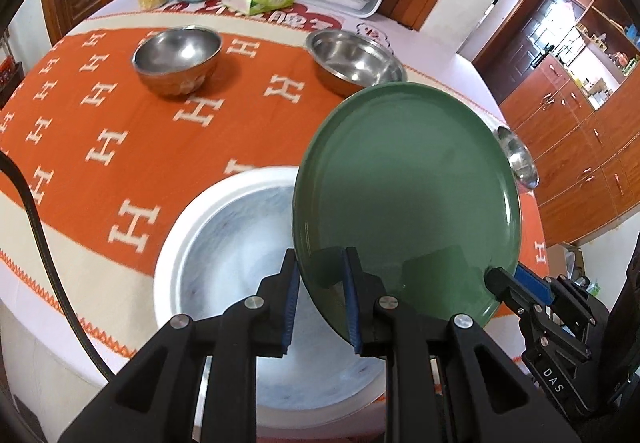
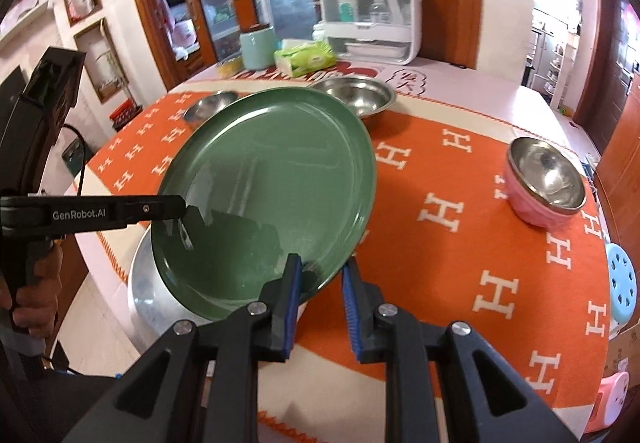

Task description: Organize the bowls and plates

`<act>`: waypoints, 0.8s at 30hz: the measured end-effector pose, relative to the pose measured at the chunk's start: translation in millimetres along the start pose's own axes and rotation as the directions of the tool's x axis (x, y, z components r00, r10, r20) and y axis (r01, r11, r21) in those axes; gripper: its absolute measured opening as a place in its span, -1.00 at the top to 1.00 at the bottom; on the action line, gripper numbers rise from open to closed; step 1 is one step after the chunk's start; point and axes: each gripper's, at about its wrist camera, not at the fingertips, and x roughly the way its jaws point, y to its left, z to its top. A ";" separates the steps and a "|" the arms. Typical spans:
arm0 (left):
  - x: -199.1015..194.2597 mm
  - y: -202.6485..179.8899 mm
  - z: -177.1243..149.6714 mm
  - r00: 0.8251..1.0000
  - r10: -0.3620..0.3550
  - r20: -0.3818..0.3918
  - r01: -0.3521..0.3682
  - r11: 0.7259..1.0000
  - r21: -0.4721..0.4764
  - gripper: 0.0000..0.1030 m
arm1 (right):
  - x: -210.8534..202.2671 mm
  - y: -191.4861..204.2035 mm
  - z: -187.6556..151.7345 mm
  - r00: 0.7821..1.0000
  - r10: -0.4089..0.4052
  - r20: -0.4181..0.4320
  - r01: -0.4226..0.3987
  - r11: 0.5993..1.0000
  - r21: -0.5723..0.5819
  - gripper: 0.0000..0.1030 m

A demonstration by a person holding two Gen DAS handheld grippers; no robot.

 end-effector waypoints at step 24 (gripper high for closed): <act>5.8 54.5 -26.3 0.972 0.100 -0.212 -0.077 0.990 0.115 0.62 | 25.2 64.5 -18.9 0.981 0.038 -0.190 -0.035 0.999 0.016 0.50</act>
